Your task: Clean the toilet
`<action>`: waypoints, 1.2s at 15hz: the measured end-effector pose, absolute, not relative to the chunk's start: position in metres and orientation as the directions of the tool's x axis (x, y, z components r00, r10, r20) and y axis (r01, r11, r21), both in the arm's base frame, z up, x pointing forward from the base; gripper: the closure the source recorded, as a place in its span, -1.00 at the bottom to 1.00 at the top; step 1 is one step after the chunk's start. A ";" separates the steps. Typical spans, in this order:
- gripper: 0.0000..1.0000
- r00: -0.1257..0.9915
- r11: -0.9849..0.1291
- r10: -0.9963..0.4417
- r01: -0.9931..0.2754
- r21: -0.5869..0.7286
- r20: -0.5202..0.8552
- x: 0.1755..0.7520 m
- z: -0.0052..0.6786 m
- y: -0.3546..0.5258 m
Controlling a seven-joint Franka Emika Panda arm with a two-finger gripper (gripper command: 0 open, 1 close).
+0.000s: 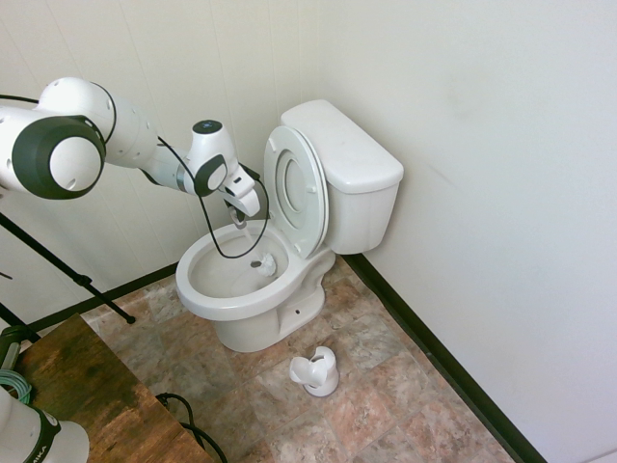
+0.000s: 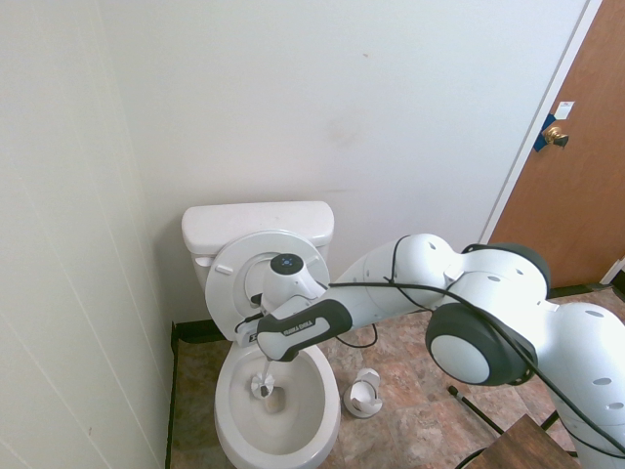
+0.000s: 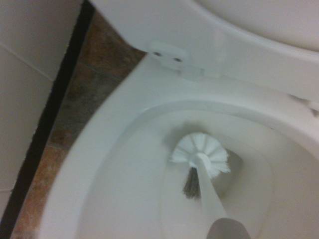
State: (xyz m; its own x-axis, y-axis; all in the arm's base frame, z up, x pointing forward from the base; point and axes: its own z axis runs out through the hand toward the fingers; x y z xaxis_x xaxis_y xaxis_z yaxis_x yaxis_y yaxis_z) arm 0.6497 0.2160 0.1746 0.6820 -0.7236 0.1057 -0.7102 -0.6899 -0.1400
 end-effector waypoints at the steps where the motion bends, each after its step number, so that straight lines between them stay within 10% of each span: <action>1: 1.00 0.686 -0.696 -0.718 -0.704 -0.140 0.119 0.646 0.180 0.227; 18: 1.00 0.471 -0.521 -0.848 -0.826 -0.216 0.242 0.479 0.421 0.018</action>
State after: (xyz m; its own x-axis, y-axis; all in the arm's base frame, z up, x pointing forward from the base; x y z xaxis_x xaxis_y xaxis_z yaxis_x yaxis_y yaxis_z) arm 0.4794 0.0180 0.4214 0.4713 -0.8480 0.2422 -0.8258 -0.5208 -0.2164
